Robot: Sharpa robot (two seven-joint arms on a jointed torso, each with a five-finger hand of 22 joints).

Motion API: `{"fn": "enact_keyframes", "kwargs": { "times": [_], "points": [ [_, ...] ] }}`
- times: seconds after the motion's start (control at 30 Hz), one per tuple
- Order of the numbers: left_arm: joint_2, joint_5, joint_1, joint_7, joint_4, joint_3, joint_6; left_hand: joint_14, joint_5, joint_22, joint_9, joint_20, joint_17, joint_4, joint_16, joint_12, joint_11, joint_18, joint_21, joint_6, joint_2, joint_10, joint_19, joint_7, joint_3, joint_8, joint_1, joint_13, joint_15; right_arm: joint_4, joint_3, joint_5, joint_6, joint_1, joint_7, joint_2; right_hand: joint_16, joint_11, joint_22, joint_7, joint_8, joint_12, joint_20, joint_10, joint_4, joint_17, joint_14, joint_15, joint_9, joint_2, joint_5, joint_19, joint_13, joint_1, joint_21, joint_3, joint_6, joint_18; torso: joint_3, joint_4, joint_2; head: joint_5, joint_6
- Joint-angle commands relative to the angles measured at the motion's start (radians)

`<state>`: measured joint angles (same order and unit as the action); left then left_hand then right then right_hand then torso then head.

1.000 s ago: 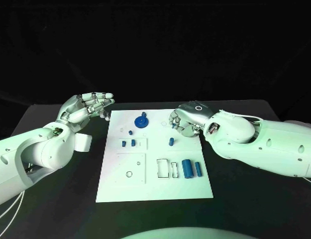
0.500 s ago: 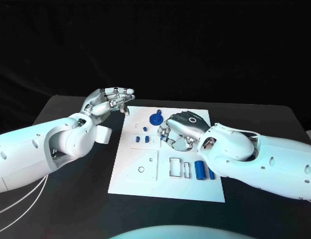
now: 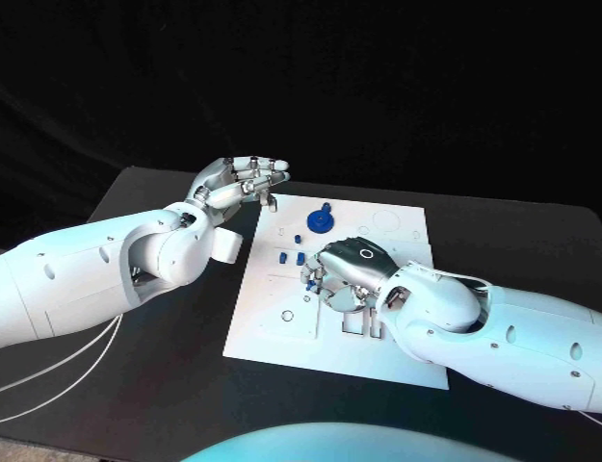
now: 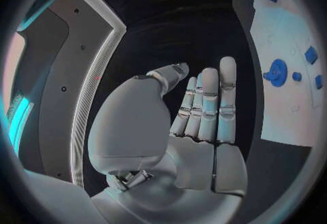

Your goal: Assemble the parts on the task board

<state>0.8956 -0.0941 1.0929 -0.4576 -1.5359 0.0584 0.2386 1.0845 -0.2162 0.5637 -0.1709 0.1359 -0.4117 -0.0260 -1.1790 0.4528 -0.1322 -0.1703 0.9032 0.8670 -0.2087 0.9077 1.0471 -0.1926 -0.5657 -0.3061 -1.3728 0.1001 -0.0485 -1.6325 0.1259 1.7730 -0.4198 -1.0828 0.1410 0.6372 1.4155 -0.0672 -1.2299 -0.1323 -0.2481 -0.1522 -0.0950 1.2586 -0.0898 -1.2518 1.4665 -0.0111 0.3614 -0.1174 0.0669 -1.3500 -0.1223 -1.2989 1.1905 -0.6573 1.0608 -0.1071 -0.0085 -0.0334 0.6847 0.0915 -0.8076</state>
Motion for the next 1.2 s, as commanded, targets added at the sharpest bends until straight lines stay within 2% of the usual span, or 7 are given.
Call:
{"fn": "enact_keyframes", "kwargs": {
  "times": [0.03,0.27,0.57,1.2],
  "points": [
    [-0.004,0.002,0.000,-0.001,-0.001,0.001,-0.005,-0.008,-0.003,-0.002,-0.001,-0.003,0.001,0.003,-0.005,0.006,0.000,-0.014,-0.003,-0.004,0.008,-0.005,0.001,-0.005,0.005,-0.006,-0.002,0.001,0.000,0.007,0.001,0.000,0.015,0.006,-0.018,-0.007,0.006,0.005,0.001,-0.003,-0.003,0.003,0.005,0.002,0.000,0.000,0.048,-0.004,0.001,0.007,0.003,0.004,-0.001,0.005,-0.005,-0.003,0.004,0.012,0.0008,0.0013,0.001,0.008,-0.006],
    [-0.005,0.002,0.000,0.001,0.000,0.001,-0.007,-0.008,-0.003,-0.002,-0.001,-0.002,0.001,0.003,-0.005,0.006,-0.001,-0.014,-0.003,-0.004,0.008,-0.006,0.001,-0.005,0.005,-0.006,-0.001,0.001,0.000,0.016,0.004,-0.001,0.023,0.014,-0.019,-0.012,0.006,0.005,0.002,-0.003,-0.003,0.003,0.005,0.002,0.000,0.000,0.048,-0.004,0.001,0.007,0.003,0.004,-0.001,0.005,-0.006,-0.003,0.003,0.011,0.0014,0.0021,0.000,0.014,-0.015],
    [-0.005,0.002,0.000,0.005,0.002,0.001,-0.011,-0.008,-0.003,-0.002,-0.001,-0.002,0.001,0.003,-0.005,0.006,-0.001,-0.014,-0.003,-0.004,0.008,-0.006,0.001,-0.005,0.005,-0.006,-0.001,0.001,0.000,0.028,0.006,0.002,0.042,0.018,-0.014,-0.017,0.006,0.005,0.003,-0.004,-0.003,0.004,0.005,0.001,0.001,0.000,0.049,-0.003,0.002,0.007,0.004,0.005,-0.001,0.007,-0.007,-0.002,0.002,0.011,0.0018,0.0012,0.001,0.014,-0.021],
    [-0.004,-0.001,0.000,0.011,0.005,0.001,-0.013,-0.008,-0.003,-0.002,-0.001,-0.002,0.001,0.003,-0.005,0.007,-0.001,-0.014,-0.004,-0.004,0.008,-0.007,0.001,-0.005,0.006,-0.007,-0.001,0.002,0.000,0.037,0.008,0.003,0.049,0.031,-0.016,-0.029,0.007,0.004,0.002,-0.004,-0.003,0.004,0.005,0.001,0.001,-0.001,0.049,-0.003,0.002,0.007,0.003,0.005,-0.002,0.008,-0.007,-0.002,0.001,0.011,0.0010,0.0013,0.000,0.016,-0.029]
  ]
}}
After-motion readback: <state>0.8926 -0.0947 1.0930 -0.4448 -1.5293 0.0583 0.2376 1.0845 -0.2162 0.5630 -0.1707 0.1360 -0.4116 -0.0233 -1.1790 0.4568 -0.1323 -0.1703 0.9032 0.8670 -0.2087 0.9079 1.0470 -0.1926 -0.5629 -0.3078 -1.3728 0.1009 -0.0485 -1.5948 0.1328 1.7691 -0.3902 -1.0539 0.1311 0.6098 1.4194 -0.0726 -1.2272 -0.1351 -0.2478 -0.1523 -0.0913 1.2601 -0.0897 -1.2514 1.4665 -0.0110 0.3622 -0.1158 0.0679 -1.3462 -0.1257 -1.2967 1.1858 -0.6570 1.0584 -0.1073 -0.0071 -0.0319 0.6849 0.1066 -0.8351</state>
